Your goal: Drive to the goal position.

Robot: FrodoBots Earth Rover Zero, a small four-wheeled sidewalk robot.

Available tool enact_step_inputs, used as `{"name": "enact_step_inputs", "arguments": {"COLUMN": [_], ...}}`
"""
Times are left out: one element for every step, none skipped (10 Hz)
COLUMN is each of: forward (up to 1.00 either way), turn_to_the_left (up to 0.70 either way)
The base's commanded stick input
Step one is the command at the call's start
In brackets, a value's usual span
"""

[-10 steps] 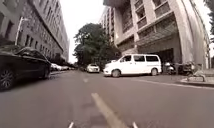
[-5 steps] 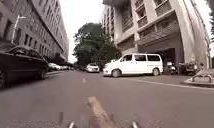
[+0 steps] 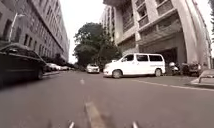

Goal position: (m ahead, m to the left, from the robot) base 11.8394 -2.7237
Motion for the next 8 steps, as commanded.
{"name": "enact_step_inputs", "arguments": {"forward": [0.70,0.70,0.70,0.70,0.70,0.70,0.70,0.70], "turn_to_the_left": [0.14,0.14,0.14,0.14,0.13,0.09,0.02,0.00]}}
